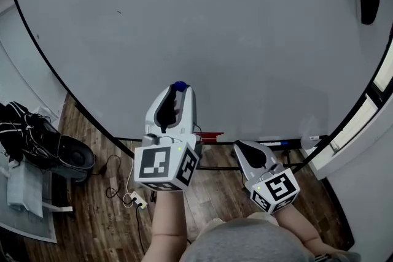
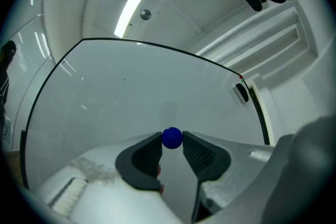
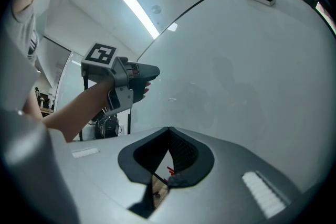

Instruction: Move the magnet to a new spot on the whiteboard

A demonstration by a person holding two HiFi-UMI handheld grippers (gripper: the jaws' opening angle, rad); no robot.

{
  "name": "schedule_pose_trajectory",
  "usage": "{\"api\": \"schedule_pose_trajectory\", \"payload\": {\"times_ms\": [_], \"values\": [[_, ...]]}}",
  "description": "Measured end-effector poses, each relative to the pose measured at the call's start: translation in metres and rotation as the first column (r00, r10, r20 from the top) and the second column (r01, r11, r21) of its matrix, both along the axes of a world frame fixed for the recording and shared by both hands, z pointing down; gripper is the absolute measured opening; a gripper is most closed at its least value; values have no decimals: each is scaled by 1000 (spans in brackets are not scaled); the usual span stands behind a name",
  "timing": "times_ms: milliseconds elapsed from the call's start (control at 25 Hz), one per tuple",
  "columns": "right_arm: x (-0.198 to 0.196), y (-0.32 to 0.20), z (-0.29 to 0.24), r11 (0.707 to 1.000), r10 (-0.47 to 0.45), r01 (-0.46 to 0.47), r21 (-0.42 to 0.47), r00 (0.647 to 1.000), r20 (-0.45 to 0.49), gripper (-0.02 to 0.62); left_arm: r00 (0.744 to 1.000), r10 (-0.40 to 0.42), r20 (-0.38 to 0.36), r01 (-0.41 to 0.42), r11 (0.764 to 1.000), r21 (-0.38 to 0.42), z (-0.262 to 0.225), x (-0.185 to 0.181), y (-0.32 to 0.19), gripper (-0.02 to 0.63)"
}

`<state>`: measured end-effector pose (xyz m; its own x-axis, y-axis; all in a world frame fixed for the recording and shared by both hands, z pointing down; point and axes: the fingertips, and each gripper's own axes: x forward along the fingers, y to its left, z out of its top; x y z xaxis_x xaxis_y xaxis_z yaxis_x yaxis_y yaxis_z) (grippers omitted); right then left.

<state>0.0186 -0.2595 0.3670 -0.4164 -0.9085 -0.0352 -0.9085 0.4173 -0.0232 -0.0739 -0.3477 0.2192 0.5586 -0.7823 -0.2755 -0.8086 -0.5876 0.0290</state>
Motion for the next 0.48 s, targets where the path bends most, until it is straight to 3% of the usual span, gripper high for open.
{"api": "schedule_pose_trajectory", "payload": {"times_ms": [480], "values": [[48,1,-9,999,-46,46,13,999,8,2,999,-7,44,5,999,41,-24,67,2,130]]}}
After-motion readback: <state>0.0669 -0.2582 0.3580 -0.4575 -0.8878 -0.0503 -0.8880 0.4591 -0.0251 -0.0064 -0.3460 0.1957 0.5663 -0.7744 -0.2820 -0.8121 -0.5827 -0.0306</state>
